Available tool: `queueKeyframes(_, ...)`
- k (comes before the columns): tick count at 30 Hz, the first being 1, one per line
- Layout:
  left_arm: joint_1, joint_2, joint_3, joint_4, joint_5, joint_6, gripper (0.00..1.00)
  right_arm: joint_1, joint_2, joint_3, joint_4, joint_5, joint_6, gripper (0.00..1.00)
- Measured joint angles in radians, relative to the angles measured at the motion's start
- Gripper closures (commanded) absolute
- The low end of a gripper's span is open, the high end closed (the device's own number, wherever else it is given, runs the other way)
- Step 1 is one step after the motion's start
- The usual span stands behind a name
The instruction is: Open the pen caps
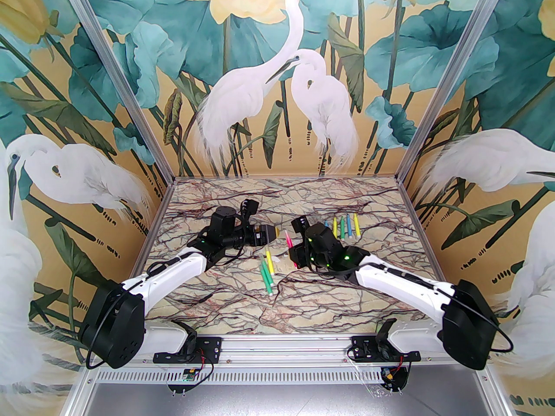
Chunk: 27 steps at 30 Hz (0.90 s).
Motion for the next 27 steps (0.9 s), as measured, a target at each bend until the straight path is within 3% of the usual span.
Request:
queueKeyframes(12,-0.045,0.052,0.04,0.006,0.052,0.0,0.45,0.011,-0.003,0.0,0.003,-0.029,-0.034,1.0)
queueKeyframes(23,-0.055,0.082,0.065,0.006,0.087,0.003,0.66,0.018,-0.003,0.002,0.003,-0.032,-0.052,1.0)
queueKeyframes(27,-0.055,0.083,0.065,0.004,0.092,0.004,0.78,0.018,-0.003,0.002,0.003,-0.032,-0.053,1.0)
